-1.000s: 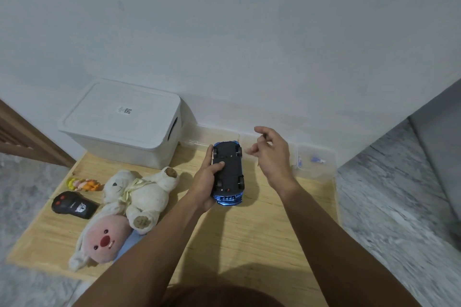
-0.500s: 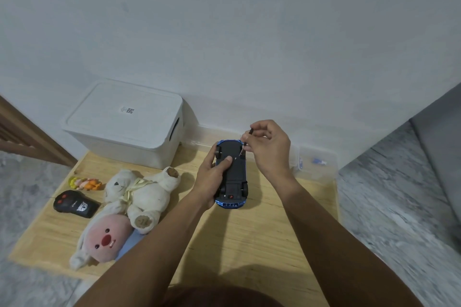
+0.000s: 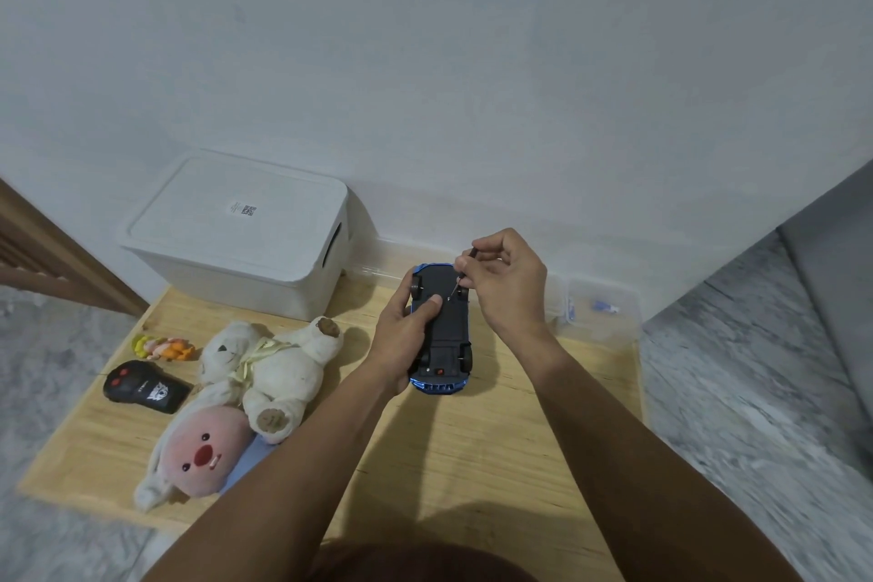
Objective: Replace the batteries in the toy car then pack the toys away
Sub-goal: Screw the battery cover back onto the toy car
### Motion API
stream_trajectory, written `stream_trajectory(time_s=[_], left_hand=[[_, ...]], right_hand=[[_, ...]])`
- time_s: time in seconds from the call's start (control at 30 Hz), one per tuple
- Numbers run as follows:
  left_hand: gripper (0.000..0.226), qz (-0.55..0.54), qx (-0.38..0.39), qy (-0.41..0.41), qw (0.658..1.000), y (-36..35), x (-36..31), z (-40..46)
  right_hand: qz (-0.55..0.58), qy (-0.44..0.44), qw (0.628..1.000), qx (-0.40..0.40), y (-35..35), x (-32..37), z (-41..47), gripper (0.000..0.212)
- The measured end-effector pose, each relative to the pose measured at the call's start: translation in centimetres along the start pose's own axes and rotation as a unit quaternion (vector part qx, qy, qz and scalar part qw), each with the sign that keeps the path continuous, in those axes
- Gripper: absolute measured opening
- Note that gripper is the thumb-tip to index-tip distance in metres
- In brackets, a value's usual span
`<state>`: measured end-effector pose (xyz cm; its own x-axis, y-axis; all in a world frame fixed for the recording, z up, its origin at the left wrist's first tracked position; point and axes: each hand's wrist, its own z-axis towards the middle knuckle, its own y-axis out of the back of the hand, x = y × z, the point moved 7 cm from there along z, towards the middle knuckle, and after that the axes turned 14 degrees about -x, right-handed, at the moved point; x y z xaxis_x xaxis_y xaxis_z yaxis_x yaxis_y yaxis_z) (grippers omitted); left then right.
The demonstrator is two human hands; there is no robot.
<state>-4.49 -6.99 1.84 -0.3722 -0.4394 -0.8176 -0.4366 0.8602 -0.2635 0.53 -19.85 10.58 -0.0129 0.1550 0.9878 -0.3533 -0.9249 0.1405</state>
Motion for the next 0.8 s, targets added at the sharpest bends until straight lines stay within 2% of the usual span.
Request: stream_trajectory(time_s=[0.23,0.43,0.67,0.8], left_hand=[[0.046,0.005,0.0,-0.001,1.0,-0.1,0.0,-0.1],[0.04,0.004,0.001,0.001,1.0,-0.2,-0.1,-0.3],[0.039,-0.003,0.007,0.01,1.0,-0.4,0.0,-0.6],[0.036,-0.004,0.009,0.01,1.0,-0.3,0.0,-0.6]], right_hand=[[0.0,0.004,1.0,-0.004,0.1,0.0,0.1,0.02],[-0.018,0.013,1.0,-0.009,0.2,-0.2,0.3,0.021],[-0.063,0.065,0.994,0.054,-0.9,-0.3,-0.1,0.015],[-0.057,0.06,0.994,0.077,-0.9,-0.1,-0.4,0.017]])
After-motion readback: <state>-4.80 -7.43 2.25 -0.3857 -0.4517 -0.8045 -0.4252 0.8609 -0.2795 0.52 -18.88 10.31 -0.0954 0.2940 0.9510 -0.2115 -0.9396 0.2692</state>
